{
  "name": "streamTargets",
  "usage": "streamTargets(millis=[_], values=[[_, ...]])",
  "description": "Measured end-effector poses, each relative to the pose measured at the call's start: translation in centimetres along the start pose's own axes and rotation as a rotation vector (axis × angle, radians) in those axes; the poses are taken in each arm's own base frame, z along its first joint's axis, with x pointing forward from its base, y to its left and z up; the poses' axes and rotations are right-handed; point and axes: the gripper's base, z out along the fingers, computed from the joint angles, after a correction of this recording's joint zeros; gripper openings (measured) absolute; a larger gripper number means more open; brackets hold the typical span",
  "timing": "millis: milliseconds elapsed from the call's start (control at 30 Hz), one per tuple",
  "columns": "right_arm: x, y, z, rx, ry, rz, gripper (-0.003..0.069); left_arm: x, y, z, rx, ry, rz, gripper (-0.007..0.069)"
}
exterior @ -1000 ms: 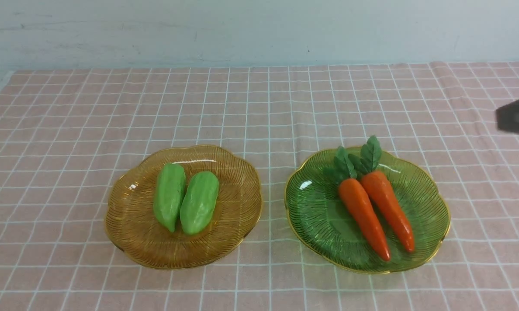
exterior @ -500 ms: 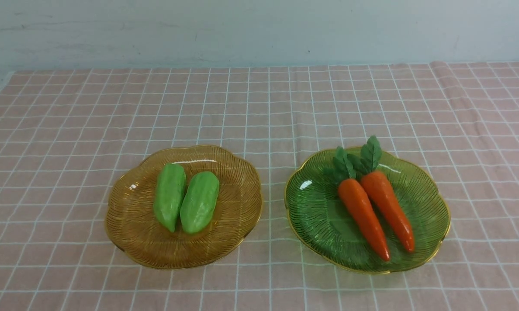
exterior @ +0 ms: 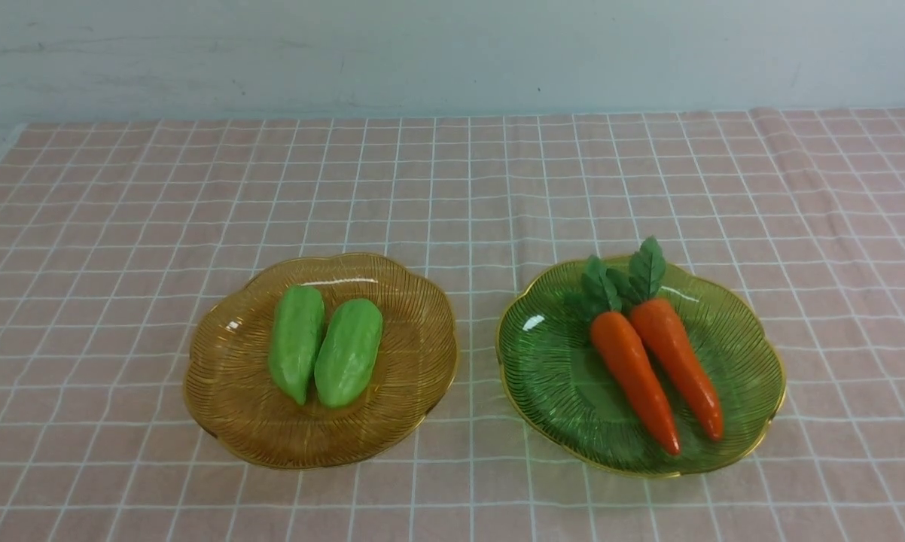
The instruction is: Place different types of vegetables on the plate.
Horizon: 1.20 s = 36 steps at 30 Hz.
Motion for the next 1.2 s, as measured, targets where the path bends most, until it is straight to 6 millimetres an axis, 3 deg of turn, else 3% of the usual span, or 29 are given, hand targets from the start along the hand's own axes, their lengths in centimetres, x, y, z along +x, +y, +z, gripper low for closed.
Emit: streamTargets(millis=[533, 667, 867, 1067, 1200], values=[[0.2, 0.0, 0.0, -0.002, 0.019, -0.008, 0.0017, 0.4, 0.0, 0.1, 0.007, -0.011, 0.043, -0.0003], [0.2, 0.0, 0.0, -0.002, 0.019, -0.008, 0.0017, 3.1, -0.1, 1.6, -0.004, -0.121, 0.137, -0.0003], [0.2, 0.0, 0.0, -0.002, 0.020, -0.008, 0.0017, 8.4, 0.7, 5.4, -0.083, -0.075, 0.167, -0.0003], [0.2, 0.0, 0.0, -0.002, 0.020, -0.008, 0.0017, 11.0, 1.3, 6.7, -0.116, -0.003, 0.164, -0.0003], [0.2, 0.0, 0.0, -0.002, 0.020, -0.008, 0.0017, 11.0, 1.3, 6.8, -0.117, -0.027, 0.170, -0.0003]])
